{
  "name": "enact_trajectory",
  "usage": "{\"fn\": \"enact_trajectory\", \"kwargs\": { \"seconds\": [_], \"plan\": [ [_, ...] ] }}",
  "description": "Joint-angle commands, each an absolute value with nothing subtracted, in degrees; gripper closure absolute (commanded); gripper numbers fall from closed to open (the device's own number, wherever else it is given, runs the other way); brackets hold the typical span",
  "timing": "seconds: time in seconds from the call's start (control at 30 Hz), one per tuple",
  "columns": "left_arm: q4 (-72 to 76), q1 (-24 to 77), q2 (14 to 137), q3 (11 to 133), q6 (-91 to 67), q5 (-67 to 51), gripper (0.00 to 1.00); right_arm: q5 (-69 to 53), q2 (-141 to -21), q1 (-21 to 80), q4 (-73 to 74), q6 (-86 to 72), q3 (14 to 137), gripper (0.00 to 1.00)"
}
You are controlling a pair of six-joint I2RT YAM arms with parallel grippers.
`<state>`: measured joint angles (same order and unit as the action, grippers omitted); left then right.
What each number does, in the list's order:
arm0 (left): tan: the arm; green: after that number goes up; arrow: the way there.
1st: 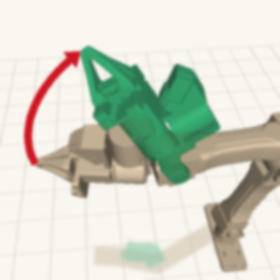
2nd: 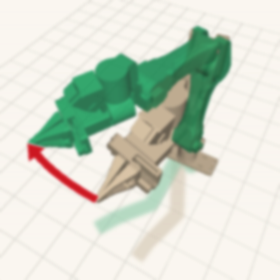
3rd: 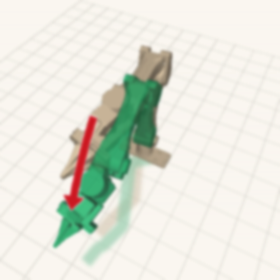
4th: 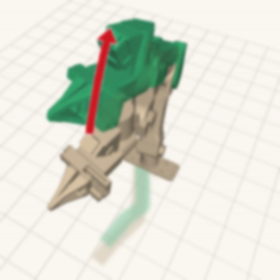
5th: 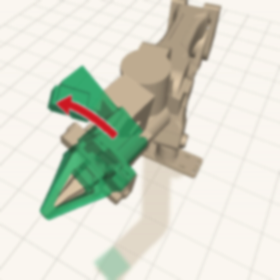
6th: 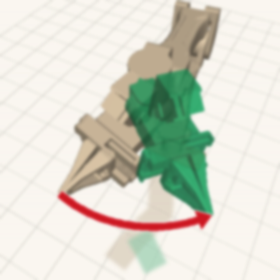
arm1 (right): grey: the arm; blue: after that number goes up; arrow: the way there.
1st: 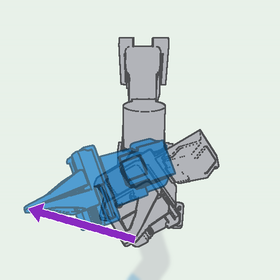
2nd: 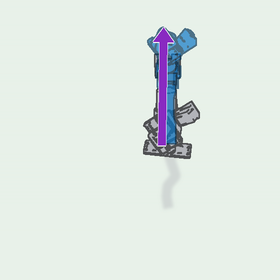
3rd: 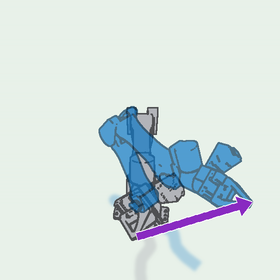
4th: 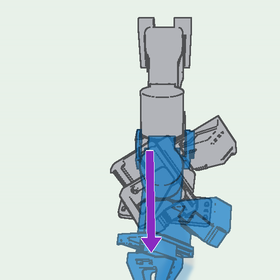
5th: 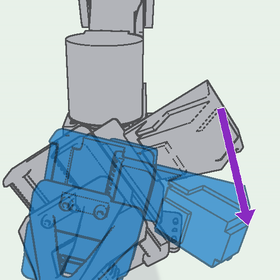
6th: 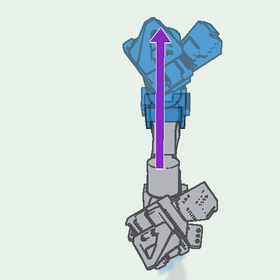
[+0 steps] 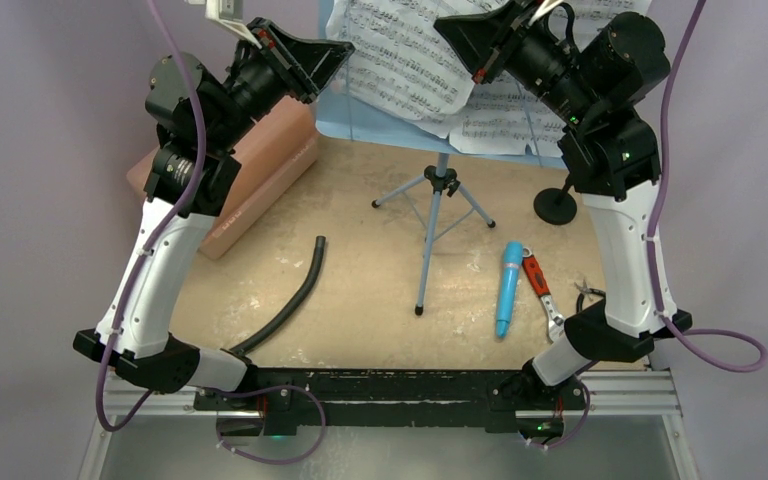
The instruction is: Set up the instrument practice props
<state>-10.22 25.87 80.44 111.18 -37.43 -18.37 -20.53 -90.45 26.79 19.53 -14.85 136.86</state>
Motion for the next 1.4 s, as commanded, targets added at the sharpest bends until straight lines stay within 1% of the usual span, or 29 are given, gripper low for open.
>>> {"fn": "enact_trajectory", "kwargs": {
  "seconds": [0.0, 0.77, 1.33, 1.37],
  "plan": [
    [-5.70, 25.67, 78.84, 111.20, -38.07, -19.73, 1.00, -22.34, -91.04, 27.46, 16.48, -15.74, 137.46, 1.00],
    [-3.91, 25.65, 78.13, 108.77, -39.40, -19.16, 1.00, -23.20, -92.96, 29.86, 16.79, -16.36, 137.55, 1.00],
    [-3.73, 25.69, 77.98, 108.05, -39.75, -18.36, 1.00, -20.77, -93.38, 31.83, 18.29, -15.43, 137.17, 1.00],
    [-3.70, 25.67, 77.89, 107.93, -39.75, -18.23, 1.00, -20.42, -93.16, 31.90, 18.33, -15.21, 137.00, 0.98]
  ]
}}
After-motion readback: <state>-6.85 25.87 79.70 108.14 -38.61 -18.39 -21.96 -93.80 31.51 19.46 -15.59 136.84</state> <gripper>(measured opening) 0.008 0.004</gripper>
